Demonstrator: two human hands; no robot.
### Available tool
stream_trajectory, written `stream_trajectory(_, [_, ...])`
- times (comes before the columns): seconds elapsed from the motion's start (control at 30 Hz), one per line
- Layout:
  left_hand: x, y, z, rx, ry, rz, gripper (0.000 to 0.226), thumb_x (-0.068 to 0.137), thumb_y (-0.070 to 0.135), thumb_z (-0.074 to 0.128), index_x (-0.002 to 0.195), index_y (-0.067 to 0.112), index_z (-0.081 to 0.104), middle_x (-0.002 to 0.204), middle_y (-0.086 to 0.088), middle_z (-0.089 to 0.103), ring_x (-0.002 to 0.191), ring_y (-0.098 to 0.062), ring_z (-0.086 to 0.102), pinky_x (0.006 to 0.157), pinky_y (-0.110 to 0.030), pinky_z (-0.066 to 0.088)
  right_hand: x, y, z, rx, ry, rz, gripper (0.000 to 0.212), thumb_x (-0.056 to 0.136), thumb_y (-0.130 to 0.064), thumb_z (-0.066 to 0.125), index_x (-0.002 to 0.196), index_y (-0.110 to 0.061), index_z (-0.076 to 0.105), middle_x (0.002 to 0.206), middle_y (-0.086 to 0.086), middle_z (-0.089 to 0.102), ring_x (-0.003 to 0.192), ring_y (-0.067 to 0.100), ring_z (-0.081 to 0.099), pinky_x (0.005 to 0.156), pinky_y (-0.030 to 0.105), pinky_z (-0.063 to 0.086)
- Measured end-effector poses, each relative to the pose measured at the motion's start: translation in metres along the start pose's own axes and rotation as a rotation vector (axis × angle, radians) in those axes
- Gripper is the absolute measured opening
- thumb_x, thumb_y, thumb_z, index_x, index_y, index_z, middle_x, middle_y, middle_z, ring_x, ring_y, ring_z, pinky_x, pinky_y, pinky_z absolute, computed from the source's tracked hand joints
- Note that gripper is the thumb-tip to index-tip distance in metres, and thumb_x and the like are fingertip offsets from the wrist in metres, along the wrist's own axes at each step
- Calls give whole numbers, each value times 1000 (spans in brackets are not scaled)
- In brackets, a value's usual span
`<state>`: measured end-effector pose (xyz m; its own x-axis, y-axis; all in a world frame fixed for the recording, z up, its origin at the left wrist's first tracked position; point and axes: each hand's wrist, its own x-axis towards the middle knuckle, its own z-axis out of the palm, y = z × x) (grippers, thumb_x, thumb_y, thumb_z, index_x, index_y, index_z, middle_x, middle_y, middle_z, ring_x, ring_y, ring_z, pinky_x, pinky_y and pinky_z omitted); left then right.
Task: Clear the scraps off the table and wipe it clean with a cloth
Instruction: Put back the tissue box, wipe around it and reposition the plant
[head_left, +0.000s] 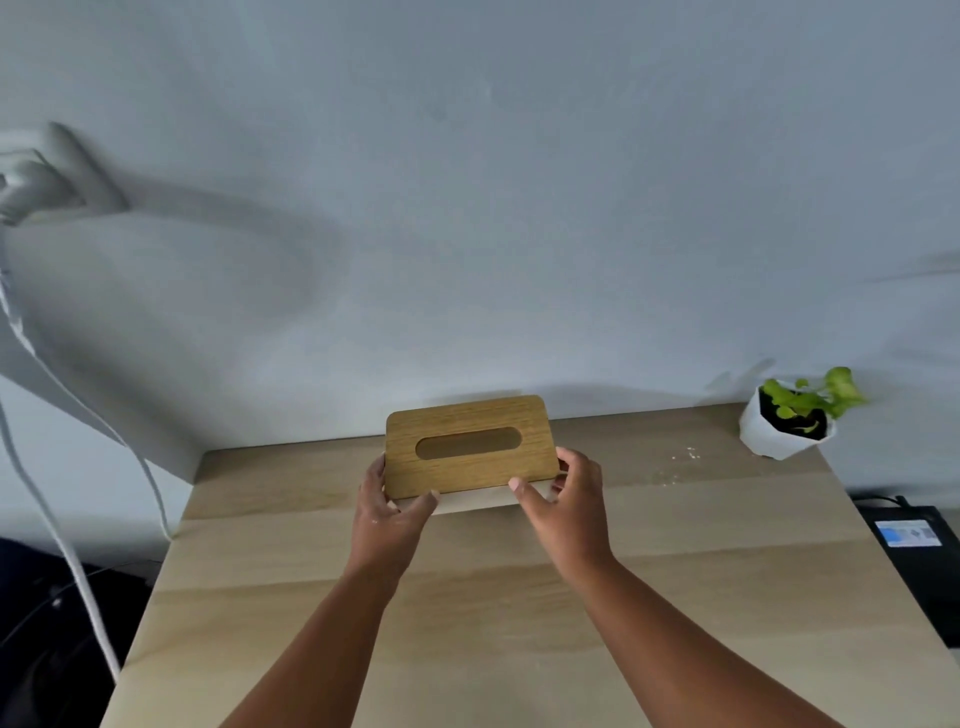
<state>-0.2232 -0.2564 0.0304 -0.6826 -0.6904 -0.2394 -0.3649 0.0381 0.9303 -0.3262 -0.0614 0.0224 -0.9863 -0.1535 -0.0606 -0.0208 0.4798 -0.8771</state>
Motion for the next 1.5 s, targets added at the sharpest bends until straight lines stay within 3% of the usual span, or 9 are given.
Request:
stream_trajectory(0.2, [24, -11, -15, 5, -30, 3, 76, 83, 22, 81, 147, 29, 42, 137, -2, 57, 122, -17, 59, 107, -40, 50, 3, -3, 24, 0, 1, 24, 71, 79, -44, 84, 137, -22, 49, 123, -10, 43, 97, 6, 56, 84, 26, 53])
stream_trajectory(0.33, [31, -16, -17, 23, -16, -2, 76, 82, 25, 81, 147, 30, 41, 138, 0, 55, 123, -13, 57, 101, -31, 48, 4, -2, 30, -11, -1, 37, 72, 80, -44, 83, 139, -21, 48, 126, -8, 43, 99, 6, 56, 88, 30, 55])
stream_trajectory(0.47, [35, -19, -19, 21, -27, -7, 77, 82, 25, 81, 147, 32, 41, 138, 0, 56, 124, -15, 56, 106, -38, 49, 5, 0, 36, -6, 3, 46, 71, 80, -42, 83, 138, -20, 49, 126, -7, 44, 100, 7, 56, 89, 31, 55])
stream_trajectory(0.6, [38, -22, -19, 24, -31, -1, 76, 82, 26, 82, 146, 34, 42, 136, 3, 56, 123, -13, 56, 102, -34, 49, 7, 2, 39, -15, 8, 42, 71, 81, -44, 83, 139, -20, 49, 126, -8, 44, 100, 7, 56, 87, 29, 54])
stream_trajectory(0.83, [48, -20, -17, -14, -49, -10, 72, 78, 29, 86, 137, 40, 46, 124, 16, 61, 104, 17, 57, 81, -13, 47, 18, 1, 41, -14, 5, 43, 71, 81, -45, 82, 139, -22, 49, 127, -9, 43, 101, 6, 56, 84, 22, 51])
stream_trajectory(0.97, [52, -23, -16, -15, -49, -24, 73, 77, 31, 86, 137, 43, 45, 126, 16, 61, 112, 5, 58, 86, -18, 48, 18, 3, 43, 8, -2, 48, 71, 81, -45, 82, 139, -23, 48, 129, -8, 43, 103, 6, 56, 84, 20, 49])
stream_trajectory(1.13, [54, -27, -17, 2, -44, -15, 73, 77, 33, 86, 137, 41, 46, 126, 19, 60, 113, 8, 57, 91, -20, 47, 17, 5, 43, 26, -3, 56, 71, 82, -46, 82, 140, -24, 47, 129, -10, 43, 103, 3, 55, 81, 14, 46])
stream_trajectory(1.33, [44, -28, -15, 62, 22, 1, 78, 81, 40, 83, 145, 35, 39, 136, 15, 53, 124, -7, 52, 94, -28, 45, 11, 5, 34, -27, -2, 50, 73, 84, -46, 80, 144, -23, 45, 136, -4, 45, 118, 11, 54, 96, 30, 51])
stream_trajectory(1.5, [17, -31, -23, 126, 124, 2, 78, 83, 46, 79, 145, 39, 34, 145, 9, 46, 127, -14, 49, 101, -41, 48, -9, 5, 12, -31, 17, 32, 65, 90, -35, 76, 146, -22, 46, 140, 0, 47, 122, 16, 56, 98, 29, 50])
